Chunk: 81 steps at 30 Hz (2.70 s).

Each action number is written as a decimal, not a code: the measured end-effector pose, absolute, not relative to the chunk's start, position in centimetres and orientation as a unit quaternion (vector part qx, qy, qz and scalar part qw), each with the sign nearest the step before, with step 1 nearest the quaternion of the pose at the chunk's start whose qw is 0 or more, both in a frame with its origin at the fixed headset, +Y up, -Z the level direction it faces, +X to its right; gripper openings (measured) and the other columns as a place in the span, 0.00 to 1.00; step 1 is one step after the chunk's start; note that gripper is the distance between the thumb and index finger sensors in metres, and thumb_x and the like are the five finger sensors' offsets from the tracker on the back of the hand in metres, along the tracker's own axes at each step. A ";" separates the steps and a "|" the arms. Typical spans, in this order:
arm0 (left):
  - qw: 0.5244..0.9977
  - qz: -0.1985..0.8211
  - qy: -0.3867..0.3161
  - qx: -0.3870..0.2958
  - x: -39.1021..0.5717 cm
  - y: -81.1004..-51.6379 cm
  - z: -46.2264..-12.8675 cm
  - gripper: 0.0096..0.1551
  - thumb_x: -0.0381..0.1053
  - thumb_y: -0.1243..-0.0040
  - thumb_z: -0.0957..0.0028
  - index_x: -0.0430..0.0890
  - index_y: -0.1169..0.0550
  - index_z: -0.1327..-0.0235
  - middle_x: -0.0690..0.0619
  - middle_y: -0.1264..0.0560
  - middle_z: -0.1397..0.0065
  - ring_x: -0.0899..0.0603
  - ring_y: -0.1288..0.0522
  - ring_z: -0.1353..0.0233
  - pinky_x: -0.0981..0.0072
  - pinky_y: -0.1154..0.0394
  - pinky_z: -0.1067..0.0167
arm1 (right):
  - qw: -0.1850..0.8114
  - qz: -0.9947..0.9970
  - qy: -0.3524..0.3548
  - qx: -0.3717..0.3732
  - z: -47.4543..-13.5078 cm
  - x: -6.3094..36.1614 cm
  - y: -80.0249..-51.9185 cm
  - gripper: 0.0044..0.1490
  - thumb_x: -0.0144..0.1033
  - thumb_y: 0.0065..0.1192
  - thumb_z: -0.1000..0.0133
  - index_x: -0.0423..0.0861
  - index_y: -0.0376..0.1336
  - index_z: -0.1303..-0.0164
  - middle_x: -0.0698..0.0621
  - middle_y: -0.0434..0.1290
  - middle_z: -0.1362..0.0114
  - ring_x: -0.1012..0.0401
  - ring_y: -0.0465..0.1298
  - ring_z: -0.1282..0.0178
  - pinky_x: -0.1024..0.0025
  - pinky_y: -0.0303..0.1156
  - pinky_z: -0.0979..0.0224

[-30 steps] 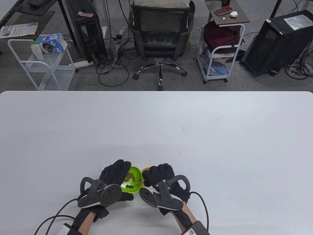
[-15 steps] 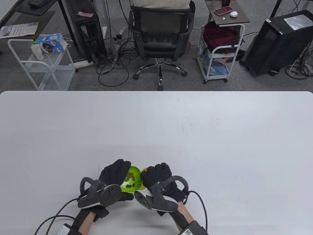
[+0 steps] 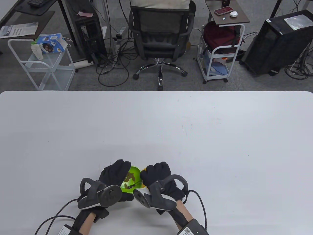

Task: Pick coffee beans with tweezers into small dish

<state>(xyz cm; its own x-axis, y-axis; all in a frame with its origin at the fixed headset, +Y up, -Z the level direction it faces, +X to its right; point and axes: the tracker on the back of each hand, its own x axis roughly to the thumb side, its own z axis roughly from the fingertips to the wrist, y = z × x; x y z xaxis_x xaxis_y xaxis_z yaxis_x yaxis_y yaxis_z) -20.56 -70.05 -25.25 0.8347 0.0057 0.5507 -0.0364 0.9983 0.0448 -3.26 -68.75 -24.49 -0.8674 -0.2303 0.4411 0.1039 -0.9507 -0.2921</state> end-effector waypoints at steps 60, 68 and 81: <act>0.958 0.011 -0.286 0.022 -20.5 -70.1 -25.2 0.70 0.74 0.37 0.64 0.35 0.39 0.13 0.30 0.36 0.13 0.30 0.24 0.23 0.33 0.28 0.26 | -0.022 -0.965 0.136 -0.225 -24.9 0.0 -67.9 0.27 0.44 0.53 0.47 0.52 0.65 0.38 0.54 0.74 0.45 0.56 0.77 0.49 0.42 0.68 0.23; 0.958 0.010 -0.287 0.022 -20.5 -70.1 -25.2 0.70 0.74 0.37 0.64 0.35 0.39 0.13 0.30 0.37 0.13 0.30 0.24 0.23 0.33 0.28 0.26 | 0.001 -0.962 0.124 -0.241 -24.6 -1.1 -68.5 0.27 0.44 0.53 0.47 0.52 0.65 0.38 0.54 0.74 0.45 0.56 0.77 0.50 0.42 0.68 0.23; 0.957 0.013 -0.288 0.022 -20.5 -70.1 -25.2 0.70 0.74 0.37 0.64 0.35 0.40 0.13 0.30 0.37 0.13 0.30 0.25 0.23 0.33 0.28 0.26 | 0.037 -0.958 0.129 -0.254 -24.3 -2.0 -68.8 0.27 0.44 0.54 0.48 0.53 0.66 0.39 0.54 0.74 0.45 0.56 0.77 0.50 0.42 0.68 0.23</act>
